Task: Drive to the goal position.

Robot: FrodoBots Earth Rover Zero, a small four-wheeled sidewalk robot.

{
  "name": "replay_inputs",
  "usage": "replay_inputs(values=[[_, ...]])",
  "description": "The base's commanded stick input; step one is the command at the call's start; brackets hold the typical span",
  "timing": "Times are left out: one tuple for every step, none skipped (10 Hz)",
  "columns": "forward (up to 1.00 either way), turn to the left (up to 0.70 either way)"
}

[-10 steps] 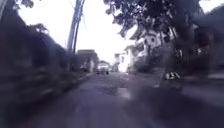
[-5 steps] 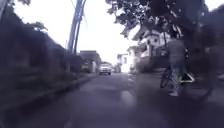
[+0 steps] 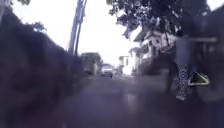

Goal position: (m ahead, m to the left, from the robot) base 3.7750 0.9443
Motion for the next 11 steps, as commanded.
replay_inputs(values=[[0.70, 0.00], [0.70, 0.00], [0.70, 0.00], [0.70, 0.00], [0.70, 0.00], [0.70, 0.00], [0.70, 0.00], [0.70, 0.00], [0.70, 0.00], [0.70, 0.00], [0.70, 0.00]])
